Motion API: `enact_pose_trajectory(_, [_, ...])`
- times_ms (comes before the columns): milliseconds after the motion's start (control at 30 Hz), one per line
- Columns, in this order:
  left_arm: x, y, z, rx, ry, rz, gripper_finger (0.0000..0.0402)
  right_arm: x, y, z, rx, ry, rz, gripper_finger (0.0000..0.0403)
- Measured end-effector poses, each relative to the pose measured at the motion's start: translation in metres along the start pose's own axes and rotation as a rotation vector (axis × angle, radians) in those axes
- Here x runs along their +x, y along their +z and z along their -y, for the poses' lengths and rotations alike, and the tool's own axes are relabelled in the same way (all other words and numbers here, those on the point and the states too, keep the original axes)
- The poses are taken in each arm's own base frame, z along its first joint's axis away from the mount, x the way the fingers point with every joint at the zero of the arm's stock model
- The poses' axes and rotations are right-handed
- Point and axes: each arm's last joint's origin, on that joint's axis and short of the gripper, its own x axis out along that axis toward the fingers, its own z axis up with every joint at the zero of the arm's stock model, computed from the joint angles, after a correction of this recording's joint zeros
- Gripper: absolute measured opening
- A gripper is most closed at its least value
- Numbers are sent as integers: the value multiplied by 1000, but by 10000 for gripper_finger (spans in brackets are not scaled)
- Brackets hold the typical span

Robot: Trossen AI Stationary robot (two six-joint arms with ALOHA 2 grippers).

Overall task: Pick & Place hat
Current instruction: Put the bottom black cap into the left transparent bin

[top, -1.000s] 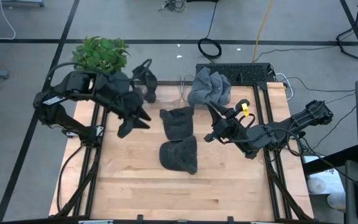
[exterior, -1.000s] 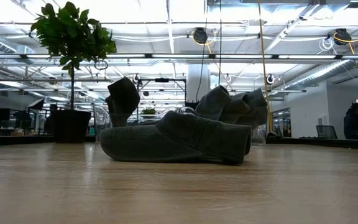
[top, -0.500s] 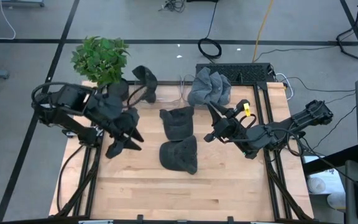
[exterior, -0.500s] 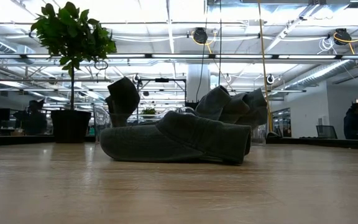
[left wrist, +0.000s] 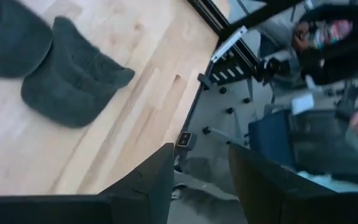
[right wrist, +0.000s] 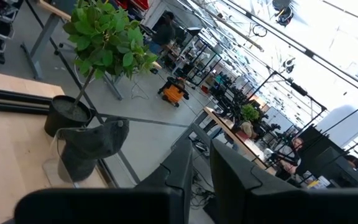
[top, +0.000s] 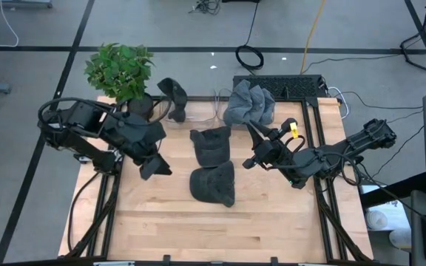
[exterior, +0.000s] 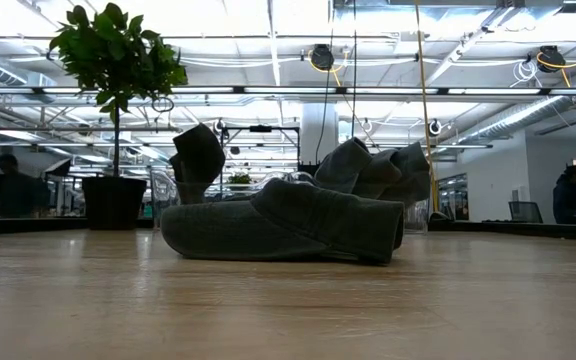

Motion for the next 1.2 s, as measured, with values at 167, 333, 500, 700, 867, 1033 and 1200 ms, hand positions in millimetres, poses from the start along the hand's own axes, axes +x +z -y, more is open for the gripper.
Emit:
enact_pose_trajectory(167, [4,3,-2,-96,49,39,161,0,0,0,15,1,0,43])
enact_pose_trajectory(333, [8,12,-10,-166,135,114,180,0,0,0,28,2,2,43])
enact_pose_trajectory(500, [27,16,-20,-253,181,107,228,-2,1,-1,27,9,6,43])
enact_pose_trajectory(700, [68,9,-37,-332,237,35,272,-4,1,-1,11,15,11,43])
enact_pose_trajectory(867, [94,2,-48,-333,278,34,278,-8,2,-2,-9,27,20,43])
enact_pose_trajectory(1033, [117,-10,-65,-343,313,13,262,-12,2,-3,-10,39,29,43])
enact_pose_trajectory(1200, [141,-22,-89,-387,338,-2,248,-14,3,-4,-16,42,31,43])
